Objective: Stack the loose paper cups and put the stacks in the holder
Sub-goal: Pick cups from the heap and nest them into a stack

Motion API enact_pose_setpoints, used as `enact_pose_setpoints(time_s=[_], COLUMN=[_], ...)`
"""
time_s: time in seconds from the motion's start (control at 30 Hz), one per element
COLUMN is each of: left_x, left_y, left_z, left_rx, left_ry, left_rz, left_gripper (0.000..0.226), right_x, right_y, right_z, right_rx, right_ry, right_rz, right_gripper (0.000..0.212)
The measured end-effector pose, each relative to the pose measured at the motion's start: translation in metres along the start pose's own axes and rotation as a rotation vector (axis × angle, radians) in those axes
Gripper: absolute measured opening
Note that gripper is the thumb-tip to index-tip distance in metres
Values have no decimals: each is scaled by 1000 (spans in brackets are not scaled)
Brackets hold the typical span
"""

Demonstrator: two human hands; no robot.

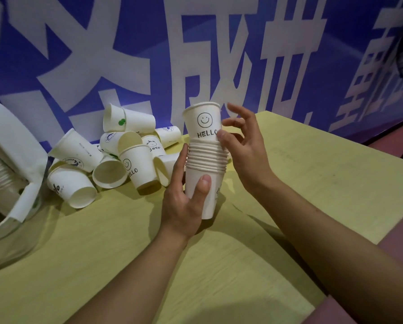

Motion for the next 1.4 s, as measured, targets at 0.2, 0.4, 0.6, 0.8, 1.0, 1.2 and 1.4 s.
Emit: enact_pose_setpoints(time_s=[0.2,0.4,0.6,0.8,1.0,1.2,1.4], left_x=[0,-17,-28,-34,-33,-33,-30], left_y=[0,9,11,16,20,19,14], left_z=[0,1,1,1,-1,0,1], left_rx=[-17,-84,-81,-88,-114,-120,-94], left_ry=[-15,-204,-325,-399,-393,-403,-364], left_rz=[-29,-89,-142,-162,-174,-194,-175], left_gripper=[80,65,65,68,71,68,69], right_x=[8,6,16,17,16,16,-6], right_y=[-9,-21,-67,-67,-54,-62,-23], right_z=[5,8,29,32,34,36,34], right_rx=[35,-31,59,10,-66,-54,-109], right_ry=[30,-5,15,-28,22,98,-62], right_rz=[-101,-187,-880,-1229,-1279,-1418,-767], right_gripper=[43,33,70,72,67,65,87])
Point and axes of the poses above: each hand's wrist, its own z-axis towards the middle knuckle, its own x-axis out of the palm, y = z × x, the point moved 10 cm from there along z, towards the middle knuckle, and after that the axes turned 15 degrees about x, right-handed, at the moved point
